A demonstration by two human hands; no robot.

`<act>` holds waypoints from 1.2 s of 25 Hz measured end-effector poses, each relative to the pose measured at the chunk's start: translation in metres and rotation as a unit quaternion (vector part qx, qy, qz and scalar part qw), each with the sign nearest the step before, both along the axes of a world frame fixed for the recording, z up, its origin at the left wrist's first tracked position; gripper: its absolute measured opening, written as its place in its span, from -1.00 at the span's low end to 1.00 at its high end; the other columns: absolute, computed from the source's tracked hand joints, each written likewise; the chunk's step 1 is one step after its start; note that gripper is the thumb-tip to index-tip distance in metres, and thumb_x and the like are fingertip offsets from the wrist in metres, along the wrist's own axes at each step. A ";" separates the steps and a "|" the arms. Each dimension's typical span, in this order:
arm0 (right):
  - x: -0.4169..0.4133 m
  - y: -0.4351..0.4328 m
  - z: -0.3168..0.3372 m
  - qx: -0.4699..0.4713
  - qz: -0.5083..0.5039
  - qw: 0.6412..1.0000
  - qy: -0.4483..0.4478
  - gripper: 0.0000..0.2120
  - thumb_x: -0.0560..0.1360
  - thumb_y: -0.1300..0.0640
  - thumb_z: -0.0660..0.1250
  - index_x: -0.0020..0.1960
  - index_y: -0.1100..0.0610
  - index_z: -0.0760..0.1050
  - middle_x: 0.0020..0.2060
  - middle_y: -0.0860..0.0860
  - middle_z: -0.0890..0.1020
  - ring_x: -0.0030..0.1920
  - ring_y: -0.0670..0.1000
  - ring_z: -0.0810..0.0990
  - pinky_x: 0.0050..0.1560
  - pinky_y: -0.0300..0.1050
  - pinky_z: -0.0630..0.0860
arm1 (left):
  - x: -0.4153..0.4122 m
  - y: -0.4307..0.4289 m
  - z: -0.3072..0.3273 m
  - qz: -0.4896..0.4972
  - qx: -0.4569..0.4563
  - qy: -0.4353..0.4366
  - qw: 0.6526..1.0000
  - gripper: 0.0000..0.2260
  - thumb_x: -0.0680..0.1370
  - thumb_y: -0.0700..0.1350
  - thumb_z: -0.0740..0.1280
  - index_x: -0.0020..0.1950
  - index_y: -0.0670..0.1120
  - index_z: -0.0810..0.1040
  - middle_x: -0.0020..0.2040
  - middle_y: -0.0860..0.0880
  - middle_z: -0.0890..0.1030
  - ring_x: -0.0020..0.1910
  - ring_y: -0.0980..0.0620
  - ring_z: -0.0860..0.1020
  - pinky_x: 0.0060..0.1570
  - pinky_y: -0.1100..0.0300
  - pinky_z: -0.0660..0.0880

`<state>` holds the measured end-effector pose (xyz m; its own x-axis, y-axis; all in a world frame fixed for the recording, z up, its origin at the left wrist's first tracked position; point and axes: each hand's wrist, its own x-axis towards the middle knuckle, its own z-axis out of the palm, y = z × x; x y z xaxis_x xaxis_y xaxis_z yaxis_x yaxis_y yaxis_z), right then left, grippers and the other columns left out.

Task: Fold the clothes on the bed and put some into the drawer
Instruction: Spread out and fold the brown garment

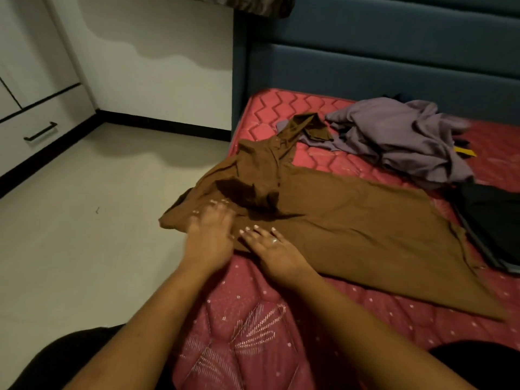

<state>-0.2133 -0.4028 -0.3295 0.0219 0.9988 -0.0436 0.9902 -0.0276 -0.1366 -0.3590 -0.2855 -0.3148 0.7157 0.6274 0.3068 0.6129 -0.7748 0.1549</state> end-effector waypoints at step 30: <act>0.244 -0.377 0.017 -0.083 -0.323 0.917 -0.221 -0.25 0.38 0.23 0.42 0.50 0.04 0.22 0.34 0.11 0.50 0.38 0.14 0.43 0.38 0.09 0.31 | 0.180 -0.269 -0.023 -0.156 -0.087 0.196 0.964 -0.45 0.58 0.00 0.25 0.51 0.29 0.12 0.55 -0.04 0.20 0.51 -0.17 0.19 0.20 -0.52 0.14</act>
